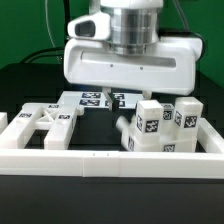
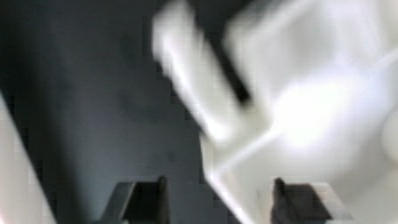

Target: Assemble chair

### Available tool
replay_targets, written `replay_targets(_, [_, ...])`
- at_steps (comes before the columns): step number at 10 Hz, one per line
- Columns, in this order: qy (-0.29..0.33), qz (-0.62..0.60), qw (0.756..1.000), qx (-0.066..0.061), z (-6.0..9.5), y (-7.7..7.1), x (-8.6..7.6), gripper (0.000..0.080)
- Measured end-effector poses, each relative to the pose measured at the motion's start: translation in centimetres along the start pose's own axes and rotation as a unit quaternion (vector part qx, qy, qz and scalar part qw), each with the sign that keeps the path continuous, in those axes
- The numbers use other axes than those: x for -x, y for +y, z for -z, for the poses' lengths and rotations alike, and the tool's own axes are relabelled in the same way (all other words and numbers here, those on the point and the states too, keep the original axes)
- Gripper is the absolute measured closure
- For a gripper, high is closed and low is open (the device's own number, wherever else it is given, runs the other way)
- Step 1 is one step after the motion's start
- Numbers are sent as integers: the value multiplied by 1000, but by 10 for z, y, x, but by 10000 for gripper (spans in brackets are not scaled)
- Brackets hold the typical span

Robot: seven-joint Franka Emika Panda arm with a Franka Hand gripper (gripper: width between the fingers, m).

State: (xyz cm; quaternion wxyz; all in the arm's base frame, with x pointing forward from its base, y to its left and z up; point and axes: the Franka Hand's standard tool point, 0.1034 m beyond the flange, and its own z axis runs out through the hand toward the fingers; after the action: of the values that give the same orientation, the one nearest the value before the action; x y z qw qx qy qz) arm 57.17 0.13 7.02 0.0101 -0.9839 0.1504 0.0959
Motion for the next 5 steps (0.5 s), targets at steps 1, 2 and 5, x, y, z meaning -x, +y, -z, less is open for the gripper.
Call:
replay_targets(1, [-16,0,1000,-1,3,4,-4,531])
replay_targets(2, [-16,0,1000,0,1,5,-5,531])
replay_targets(5, [-14,5,1000,1,0,4,-5,439])
